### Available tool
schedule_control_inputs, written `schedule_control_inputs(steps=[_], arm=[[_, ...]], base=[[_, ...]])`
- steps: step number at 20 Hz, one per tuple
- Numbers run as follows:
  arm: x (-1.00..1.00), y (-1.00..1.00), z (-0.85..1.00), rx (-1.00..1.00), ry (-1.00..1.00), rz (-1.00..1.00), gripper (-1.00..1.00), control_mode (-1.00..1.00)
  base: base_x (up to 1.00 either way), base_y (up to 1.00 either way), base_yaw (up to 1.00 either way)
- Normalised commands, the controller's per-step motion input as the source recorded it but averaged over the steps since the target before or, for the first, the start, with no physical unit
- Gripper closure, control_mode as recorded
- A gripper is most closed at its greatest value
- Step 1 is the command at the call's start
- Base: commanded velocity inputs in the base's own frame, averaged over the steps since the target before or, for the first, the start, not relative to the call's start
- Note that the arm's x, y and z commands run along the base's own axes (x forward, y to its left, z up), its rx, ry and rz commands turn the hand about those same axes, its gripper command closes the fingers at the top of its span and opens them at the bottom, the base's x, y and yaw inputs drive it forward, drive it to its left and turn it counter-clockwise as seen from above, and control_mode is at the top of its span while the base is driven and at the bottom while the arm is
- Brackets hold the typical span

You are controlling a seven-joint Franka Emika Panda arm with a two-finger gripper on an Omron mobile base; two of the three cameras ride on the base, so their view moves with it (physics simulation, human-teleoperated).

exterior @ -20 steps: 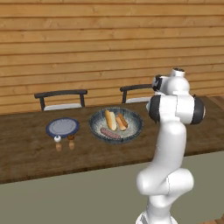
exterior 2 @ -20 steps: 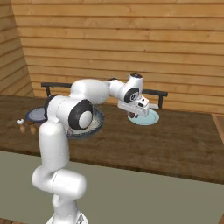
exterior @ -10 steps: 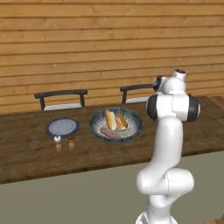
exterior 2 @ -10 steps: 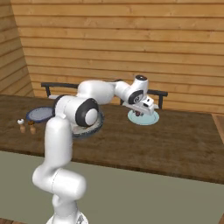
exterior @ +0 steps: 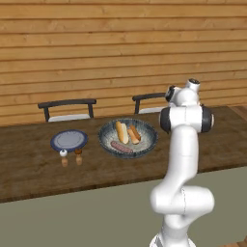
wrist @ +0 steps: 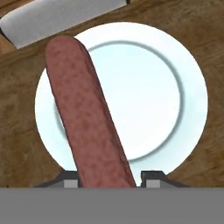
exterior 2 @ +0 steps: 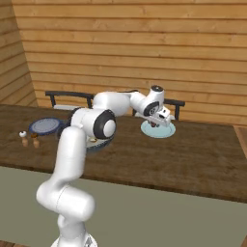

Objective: Place one bun and one sausage from the bowl on each plate.

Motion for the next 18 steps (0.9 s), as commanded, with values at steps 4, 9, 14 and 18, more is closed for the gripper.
schedule_control_inputs(steps=[4, 9, 14, 18], arm=[[0.46, -0.24, -0.16, 0.0, 0.0, 0.0, 1.0, -1.0], [0.41, -0.31, -0.09, 0.0, 0.0, -0.01, 1.0, -1.0], [0.01, -0.46, -0.05, 0.01, 0.0, -0.02, 1.0, -1.0], [0.0, -0.07, -0.19, 0.01, 0.0, 0.0, -1.0, -1.0]], base=[[0.0, 0.0, 0.0], [0.0, 0.0, 0.0], [0.0, 0.0, 0.0], [0.0, 0.0, 0.0]])
